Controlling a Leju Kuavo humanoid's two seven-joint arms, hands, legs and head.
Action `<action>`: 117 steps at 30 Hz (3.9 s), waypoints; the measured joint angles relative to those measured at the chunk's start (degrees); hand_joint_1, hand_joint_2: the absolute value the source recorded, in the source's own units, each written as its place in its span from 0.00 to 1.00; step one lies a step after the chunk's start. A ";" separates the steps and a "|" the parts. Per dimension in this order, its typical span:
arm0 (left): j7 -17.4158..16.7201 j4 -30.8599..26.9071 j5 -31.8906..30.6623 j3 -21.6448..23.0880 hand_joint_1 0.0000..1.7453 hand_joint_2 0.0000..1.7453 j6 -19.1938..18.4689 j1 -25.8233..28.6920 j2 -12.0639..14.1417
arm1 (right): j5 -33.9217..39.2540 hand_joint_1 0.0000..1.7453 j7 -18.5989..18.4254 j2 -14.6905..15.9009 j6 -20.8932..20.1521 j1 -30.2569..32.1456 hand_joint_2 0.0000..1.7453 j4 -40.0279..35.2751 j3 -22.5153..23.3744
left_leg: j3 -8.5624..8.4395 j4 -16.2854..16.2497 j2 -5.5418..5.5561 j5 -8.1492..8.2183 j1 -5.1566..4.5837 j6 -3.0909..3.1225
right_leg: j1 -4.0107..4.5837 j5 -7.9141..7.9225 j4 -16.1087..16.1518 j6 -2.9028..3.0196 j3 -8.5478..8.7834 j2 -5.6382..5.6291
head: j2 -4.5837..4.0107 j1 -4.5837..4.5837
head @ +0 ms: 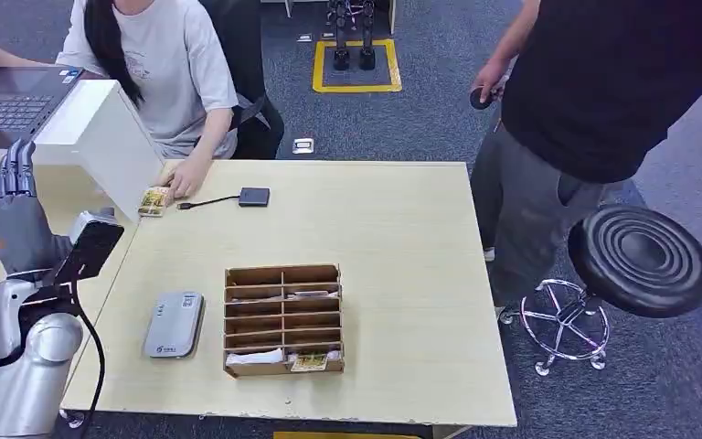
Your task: Pass the card to the sensor for recognition and then transmit it.
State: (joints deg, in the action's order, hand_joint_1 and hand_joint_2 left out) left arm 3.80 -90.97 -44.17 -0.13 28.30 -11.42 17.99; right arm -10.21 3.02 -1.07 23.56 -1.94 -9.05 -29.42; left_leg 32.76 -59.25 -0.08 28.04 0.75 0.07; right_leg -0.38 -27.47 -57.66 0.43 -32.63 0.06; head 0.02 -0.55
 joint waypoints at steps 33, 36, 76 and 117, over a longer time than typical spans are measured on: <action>0.00 0.00 0.00 0.00 0.00 1.00 0.00 -0.10 0.00 | 0.00 0.00 0.00 0.00 0.00 0.00 1.00 0.00 0.02 | 0.00 0.00 0.00 0.00 0.00 0.00 | 0.00 0.00 0.00 0.00 0.00 0.00 | -0.02 0.00; 0.00 0.00 0.00 0.00 0.00 1.00 0.00 -0.10 0.00 | 0.00 0.00 0.00 0.00 0.00 0.00 1.00 0.00 0.02 | 0.00 0.00 0.00 0.00 0.00 0.00 | 0.00 0.00 0.00 0.00 0.00 0.00 | -0.02 0.00; 14.57 10.17 45.66 -73.57 0.00 1.00 -12.73 11.14 -20.66 | 1.68 0.00 1.77 0.22 1.27 2.00 1.00 1.16 1.09 | -0.57 0.16 -0.18 0.67 0.02 -0.06 | -0.01 -0.59 0.07 0.02 0.57 -0.16 | 0.00 0.15; -4.33 76.43 -33.76 -45.55 0.00 1.00 -10.47 11.41 -26.38 | 4.74 0.00 -4.52 1.55 -2.41 2.73 1.00 1.22 4.37 | -0.65 0.13 -0.15 0.66 -0.12 0.05 | -0.22 -0.57 0.10 -0.06 0.57 -0.15 | -0.02 0.15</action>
State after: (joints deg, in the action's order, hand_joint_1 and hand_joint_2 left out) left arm -0.52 -14.53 -77.93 -45.68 17.83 -0.02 -8.39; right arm -5.46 -1.51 0.48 21.16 0.78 -7.83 -25.05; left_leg 32.11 -59.12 -0.23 28.70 0.63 0.13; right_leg -0.60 -28.04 -57.56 0.37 -32.07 -0.09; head 0.00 -0.39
